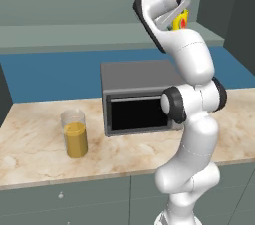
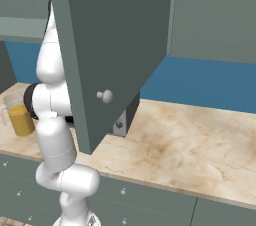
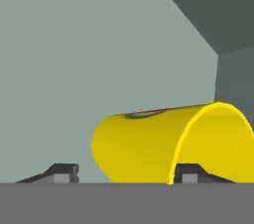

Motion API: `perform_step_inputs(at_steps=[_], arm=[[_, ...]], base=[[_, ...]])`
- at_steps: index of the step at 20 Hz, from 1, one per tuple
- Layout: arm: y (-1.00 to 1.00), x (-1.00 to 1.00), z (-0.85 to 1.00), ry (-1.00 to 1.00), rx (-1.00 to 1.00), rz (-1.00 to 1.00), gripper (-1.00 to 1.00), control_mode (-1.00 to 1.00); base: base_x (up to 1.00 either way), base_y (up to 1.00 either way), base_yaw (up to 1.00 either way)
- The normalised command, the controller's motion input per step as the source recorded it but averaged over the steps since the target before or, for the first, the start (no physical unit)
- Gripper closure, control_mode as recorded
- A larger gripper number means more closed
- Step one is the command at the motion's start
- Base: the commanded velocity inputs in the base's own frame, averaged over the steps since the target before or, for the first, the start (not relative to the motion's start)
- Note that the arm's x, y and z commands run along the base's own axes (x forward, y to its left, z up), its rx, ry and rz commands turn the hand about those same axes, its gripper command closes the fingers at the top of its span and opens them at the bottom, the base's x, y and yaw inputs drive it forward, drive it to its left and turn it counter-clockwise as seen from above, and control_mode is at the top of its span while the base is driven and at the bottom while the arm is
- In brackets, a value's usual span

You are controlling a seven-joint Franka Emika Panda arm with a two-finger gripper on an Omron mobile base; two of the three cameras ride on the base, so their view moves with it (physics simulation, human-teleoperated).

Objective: There is a tray on the dining counter. Grab the cup, mug, and pitcher and place them on the tray. The pitcher may be placed next to the tray if it cannot fit the tray.

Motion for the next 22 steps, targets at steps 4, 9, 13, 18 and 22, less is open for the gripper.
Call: perform_step_inputs(at_steps=[4,9,13,18,22], arm=[[0.25,-0.1,-0.07,0.16,0.04,0.0,1.0,-1.0],[0.16,-0.14,-0.02,0.05,0.02,0.0,1.0,-1.0],[0.24,-0.61,-0.03,0.0,0.0,0.0,1.0,-1.0],[0.22,-0.76,-0.17,0.0,0.0,0.0,1.0,-1.0],[0.36,-0.98,-0.17,-0.06,0.0,0.0,1.0,-1.0]], base=[[0.0,0.0,0.0],[0.0,0.0,0.0],[0.0,0.0,0.0],[0.0,0.0,0.0],[0.0,0.0,0.0]])
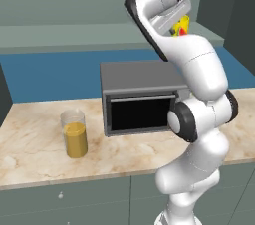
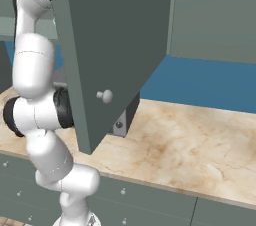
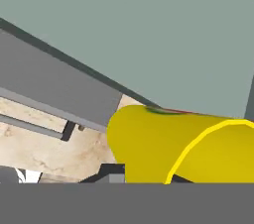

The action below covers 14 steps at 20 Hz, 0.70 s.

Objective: There is a tray on the dining counter. Grab the cup, mug, and pitcher and place them on the tray. The pitcher may be placed next to the tray if it cannot fit the tray.

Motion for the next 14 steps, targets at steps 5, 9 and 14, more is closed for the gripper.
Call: perform_step_inputs(at_steps=[5,9,14], arm=[[0.37,-1.0,-0.22,-0.06,0.0,-0.02,1.0,-1.0],[0.17,-1.0,-0.26,-0.02,0.01,-0.05,1.0,-1.0],[0.04,-1.0,-0.16,0.0,0.05,-0.06,1.0,-1.0]], base=[[0.0,0.0,0.0],[0.0,0.0,0.0],[0.0,0.0,0.0]])
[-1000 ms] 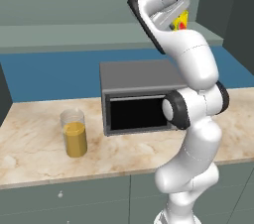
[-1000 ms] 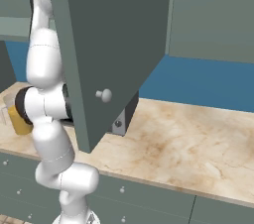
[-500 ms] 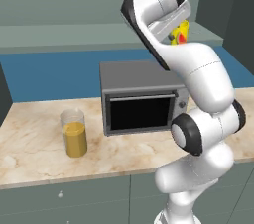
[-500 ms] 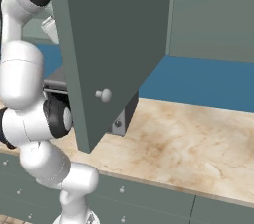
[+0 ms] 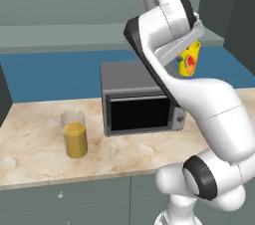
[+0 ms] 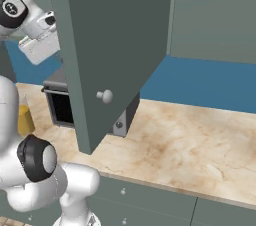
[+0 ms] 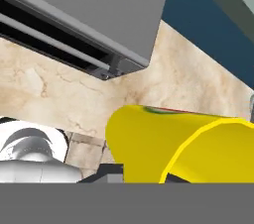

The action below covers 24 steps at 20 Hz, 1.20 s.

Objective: There is a tray on the dining counter. Grab the cup, mug, and pitcher and place them on the tray. The pitcher may be placed next to the tray if it cannot fit the tray.

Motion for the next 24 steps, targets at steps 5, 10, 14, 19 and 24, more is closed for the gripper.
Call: perform_step_inputs(at_steps=[5,10,14,19,24], arm=[[0.0,-0.55,-0.26,0.0,0.12,-0.02,1.0,-1.0],[0.0,-0.15,-0.35,0.0,0.16,0.0,1.0,-1.0],[0.0,0.0,-0.39,0.04,0.14,-0.01,1.0,-1.0],[0.0,0.0,-0.29,0.06,0.09,-0.07,1.0,-1.0],[0.0,0.0,-0.11,0.04,0.03,-0.04,1.0,1.0]], base=[[0.0,0.0,0.0],[0.0,0.0,0.0],[0.0,0.0,0.0],[0.0,0.0,0.0],[-0.25,0.0,-0.03]])
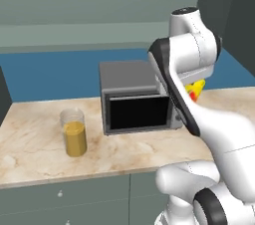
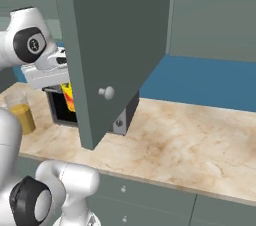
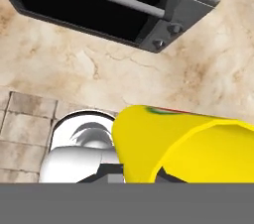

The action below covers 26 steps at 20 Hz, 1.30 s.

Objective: There is a tray on the dining counter. Grab the cup, mug, and pitcher and place them on the tray. The pitcher may be placed next to the tray if it cannot fit the tray.

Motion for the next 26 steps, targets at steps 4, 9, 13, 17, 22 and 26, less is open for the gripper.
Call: perform_step_inputs(at_steps=[4,9,13,17,22,26], arm=[[0.0,0.0,0.0,0.0,0.0,0.0,1.0,1.0],[0.0,0.0,0.0,0.0,0.0,0.0,1.0,1.0],[0.0,0.0,0.0,0.0,0.0,0.0,1.0,1.0],[0.0,0.0,0.0,0.0,0.0,0.0,1.0,1.0],[0.0,0.0,0.0,0.0,0.0,0.0,1.0,1.0],[0.0,0.0,0.0,0.0,0.0,0.0,1.0,1.0]], base=[[-1.0,-0.01,-0.12],[-1.0,0.0,-0.16],[-0.46,0.0,-0.41],[0.0,0.0,-0.84],[0.0,-0.12,-0.91],[0.0,-0.2,-0.9]])
